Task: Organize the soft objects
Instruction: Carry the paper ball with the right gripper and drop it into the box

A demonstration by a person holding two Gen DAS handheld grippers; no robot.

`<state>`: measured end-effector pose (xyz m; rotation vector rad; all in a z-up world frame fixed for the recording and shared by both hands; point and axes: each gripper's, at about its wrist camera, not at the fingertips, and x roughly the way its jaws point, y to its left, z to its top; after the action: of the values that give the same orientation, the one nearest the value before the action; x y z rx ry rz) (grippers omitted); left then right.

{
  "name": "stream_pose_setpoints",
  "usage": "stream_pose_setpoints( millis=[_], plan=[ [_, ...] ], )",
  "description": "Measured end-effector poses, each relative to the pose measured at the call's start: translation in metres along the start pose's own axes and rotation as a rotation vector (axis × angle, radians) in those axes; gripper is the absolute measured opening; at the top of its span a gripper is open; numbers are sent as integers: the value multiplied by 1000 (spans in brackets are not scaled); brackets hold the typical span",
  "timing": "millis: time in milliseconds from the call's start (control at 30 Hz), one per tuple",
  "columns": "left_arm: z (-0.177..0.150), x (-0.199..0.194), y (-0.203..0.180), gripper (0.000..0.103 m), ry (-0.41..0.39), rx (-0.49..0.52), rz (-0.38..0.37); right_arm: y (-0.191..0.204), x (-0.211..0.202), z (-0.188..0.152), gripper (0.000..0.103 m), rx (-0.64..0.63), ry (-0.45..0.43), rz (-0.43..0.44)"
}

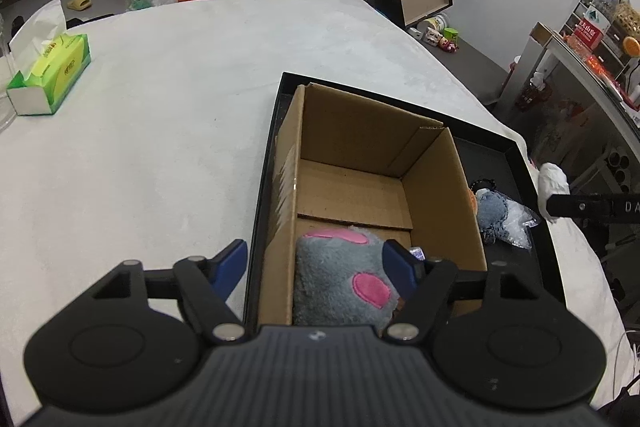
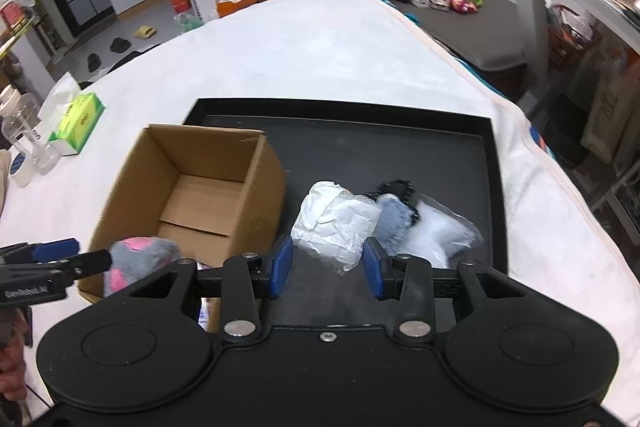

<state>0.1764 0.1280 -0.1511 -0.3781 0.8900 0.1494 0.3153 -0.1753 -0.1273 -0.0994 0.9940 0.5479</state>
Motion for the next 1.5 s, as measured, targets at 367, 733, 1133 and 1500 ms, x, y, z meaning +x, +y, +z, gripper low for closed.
stream_pose_setpoints(
  millis=[367, 733, 1133, 1500],
  plan=[
    [-5, 13, 13, 49, 22, -28, -40, 45, 8, 14, 38, -62, 11, 30],
    [-3, 16, 20, 24, 22, -54, -25, 84, 23, 22, 38, -126, 33, 67],
    [-2, 15, 24, 15, 27, -65, -29, 114, 33, 27, 39, -156, 39, 117],
    [-2, 14, 21, 15, 30, -62, -22, 116, 26, 28, 49, -133, 27, 158]
  ],
)
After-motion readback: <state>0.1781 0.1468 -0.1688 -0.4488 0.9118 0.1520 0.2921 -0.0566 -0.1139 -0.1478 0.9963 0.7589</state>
